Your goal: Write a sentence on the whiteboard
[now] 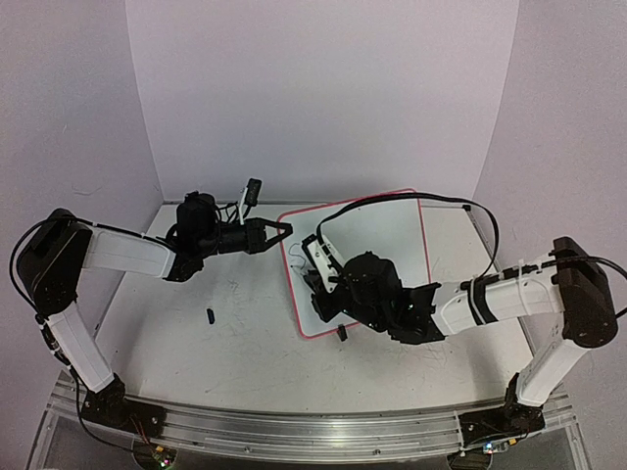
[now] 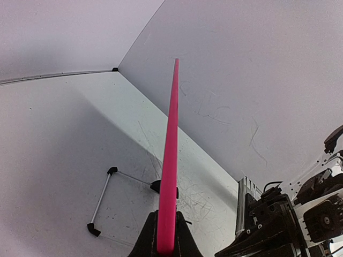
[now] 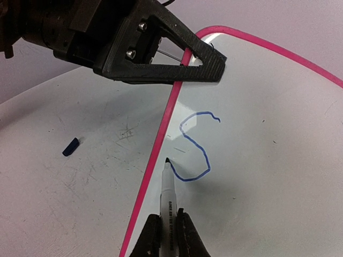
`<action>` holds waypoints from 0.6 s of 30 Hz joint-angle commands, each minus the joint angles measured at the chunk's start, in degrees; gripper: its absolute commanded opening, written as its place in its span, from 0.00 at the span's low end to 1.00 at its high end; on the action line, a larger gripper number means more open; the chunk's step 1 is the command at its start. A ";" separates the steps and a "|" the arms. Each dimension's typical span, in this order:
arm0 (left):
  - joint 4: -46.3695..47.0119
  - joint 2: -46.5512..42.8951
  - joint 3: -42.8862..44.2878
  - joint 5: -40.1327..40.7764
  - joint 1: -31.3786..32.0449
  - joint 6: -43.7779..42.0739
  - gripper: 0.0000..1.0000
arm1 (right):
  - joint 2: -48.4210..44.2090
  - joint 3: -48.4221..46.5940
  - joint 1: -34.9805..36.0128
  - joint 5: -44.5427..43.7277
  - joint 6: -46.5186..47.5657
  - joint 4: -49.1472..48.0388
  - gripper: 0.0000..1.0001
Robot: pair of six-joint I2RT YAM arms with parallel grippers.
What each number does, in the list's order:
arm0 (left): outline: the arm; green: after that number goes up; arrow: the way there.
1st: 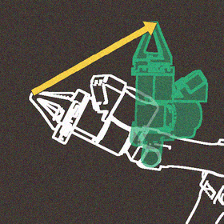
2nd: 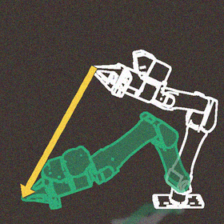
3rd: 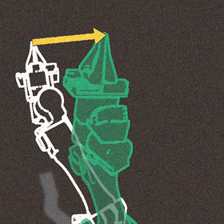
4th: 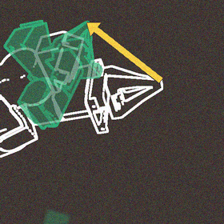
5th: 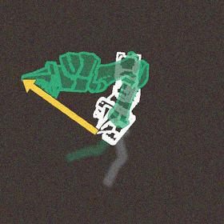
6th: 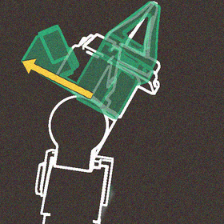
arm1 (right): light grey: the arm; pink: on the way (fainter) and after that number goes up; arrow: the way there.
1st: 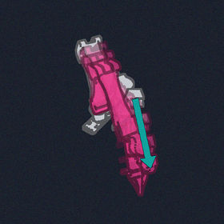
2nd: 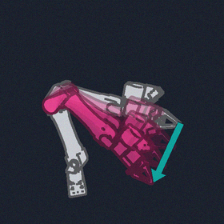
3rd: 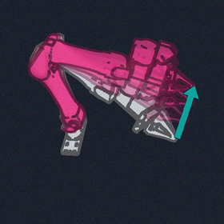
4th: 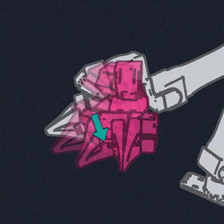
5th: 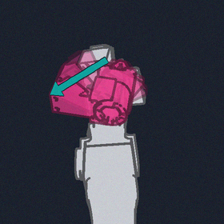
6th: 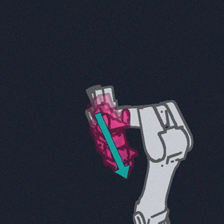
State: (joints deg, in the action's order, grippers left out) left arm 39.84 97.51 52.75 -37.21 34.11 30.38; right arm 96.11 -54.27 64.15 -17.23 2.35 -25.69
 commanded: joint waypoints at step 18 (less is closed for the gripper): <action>-3.58 -0.86 0.23 -0.10 1.31 -2.73 0.00 | -5.73 3.47 -3.48 0.55 2.62 -3.38 0.00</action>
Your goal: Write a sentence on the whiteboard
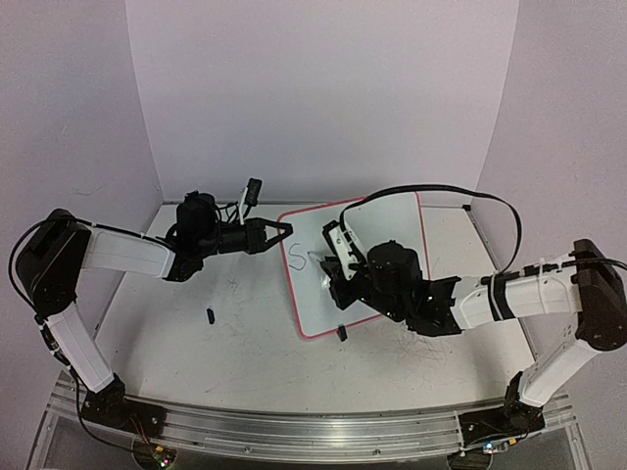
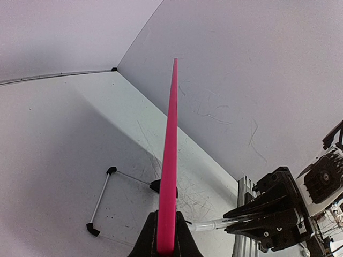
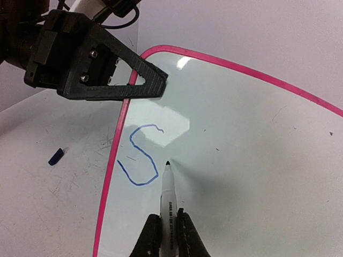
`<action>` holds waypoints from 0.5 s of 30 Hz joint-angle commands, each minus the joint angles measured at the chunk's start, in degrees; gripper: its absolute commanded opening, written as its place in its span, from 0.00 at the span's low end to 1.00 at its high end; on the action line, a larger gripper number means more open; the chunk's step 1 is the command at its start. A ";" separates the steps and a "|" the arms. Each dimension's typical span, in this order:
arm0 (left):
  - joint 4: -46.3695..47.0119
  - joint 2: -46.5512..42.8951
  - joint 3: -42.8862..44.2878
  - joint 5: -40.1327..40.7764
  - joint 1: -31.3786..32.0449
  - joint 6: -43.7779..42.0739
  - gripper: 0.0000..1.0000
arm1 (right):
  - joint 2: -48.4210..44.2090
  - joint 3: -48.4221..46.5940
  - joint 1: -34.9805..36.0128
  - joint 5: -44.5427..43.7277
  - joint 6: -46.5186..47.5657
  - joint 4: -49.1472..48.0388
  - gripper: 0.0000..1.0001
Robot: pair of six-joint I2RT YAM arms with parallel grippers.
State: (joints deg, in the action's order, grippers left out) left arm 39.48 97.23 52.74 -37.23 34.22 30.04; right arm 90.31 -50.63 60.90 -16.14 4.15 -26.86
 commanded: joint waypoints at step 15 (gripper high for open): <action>-3.22 -0.50 0.30 -0.49 1.20 -2.18 0.00 | 2.54 -1.90 -0.50 -1.75 0.41 -3.18 0.00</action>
State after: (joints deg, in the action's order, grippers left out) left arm 39.48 97.23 52.75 -37.24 34.22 30.04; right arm 91.79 -50.68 60.73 -16.28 4.51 -27.81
